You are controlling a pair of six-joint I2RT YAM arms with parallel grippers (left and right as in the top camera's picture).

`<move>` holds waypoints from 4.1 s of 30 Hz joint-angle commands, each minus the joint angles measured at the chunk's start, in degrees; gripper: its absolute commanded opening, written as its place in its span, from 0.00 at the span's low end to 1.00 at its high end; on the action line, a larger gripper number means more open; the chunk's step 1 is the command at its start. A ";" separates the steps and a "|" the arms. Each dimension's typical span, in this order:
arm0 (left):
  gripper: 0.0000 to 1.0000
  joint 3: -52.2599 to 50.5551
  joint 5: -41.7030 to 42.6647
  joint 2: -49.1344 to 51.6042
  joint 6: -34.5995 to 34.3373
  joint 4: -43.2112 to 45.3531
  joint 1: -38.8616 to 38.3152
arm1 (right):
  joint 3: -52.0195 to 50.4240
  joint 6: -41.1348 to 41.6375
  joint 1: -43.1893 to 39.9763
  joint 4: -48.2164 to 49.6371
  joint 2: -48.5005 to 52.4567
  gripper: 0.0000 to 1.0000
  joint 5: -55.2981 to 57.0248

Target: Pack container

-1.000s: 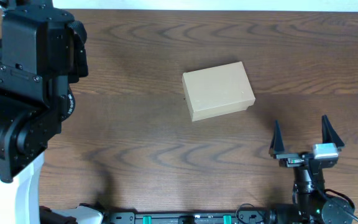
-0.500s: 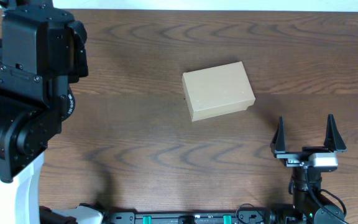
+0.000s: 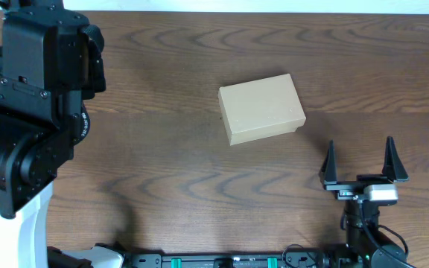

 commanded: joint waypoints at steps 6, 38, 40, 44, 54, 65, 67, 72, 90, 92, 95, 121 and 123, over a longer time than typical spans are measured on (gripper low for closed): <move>0.95 0.20 -1.03 0.22 -0.44 -0.20 0.17 | -3.69 -1.07 0.26 1.66 -0.42 0.99 0.48; 0.95 0.20 -1.03 0.22 -0.44 -0.17 0.17 | -3.67 -0.39 0.26 -29.14 -0.42 0.99 2.93; 0.95 0.20 -1.01 0.22 -0.44 -0.17 0.17 | -3.67 -0.42 0.26 -29.14 -0.39 0.99 2.95; 0.95 0.20 -1.03 0.22 -0.44 -0.17 0.17 | -3.67 -0.42 0.11 -28.96 -0.39 0.99 2.93; 0.95 0.20 -1.03 0.22 -0.44 -0.20 0.17 | -3.67 -0.42 0.11 -28.94 -0.39 0.99 2.93; 0.95 0.20 -1.03 0.22 -0.44 -0.17 0.17 | -3.67 -0.42 0.11 -28.94 -0.39 0.99 2.93; 0.95 0.20 -1.03 0.22 -0.44 -0.17 0.17 | -3.67 -0.42 0.11 -28.94 -0.39 0.99 2.93; 0.95 0.20 -1.01 0.24 -0.44 -0.20 0.17 | -3.67 -0.42 0.11 -28.94 -0.39 0.99 2.93; 0.95 -27.50 32.04 -20.02 2.56 38.14 11.34 | -3.67 -0.42 0.11 -28.94 -0.39 0.99 2.93; 0.95 -36.20 33.62 -24.70 4.11 44.83 11.32 | -3.67 -0.42 0.11 -28.94 -0.39 0.99 2.93; 0.95 -46.31 33.75 -30.62 5.60 48.83 11.32 | -3.67 -0.42 0.11 -28.94 -0.39 0.99 2.93; 0.95 -101.55 37.57 -68.11 8.57 60.48 20.76 | -3.67 -0.42 0.11 -28.94 -0.39 0.99 2.93; 0.95 -105.63 37.57 -70.90 8.55 62.14 20.79 | -3.67 -0.42 0.11 -28.94 -0.39 0.99 2.93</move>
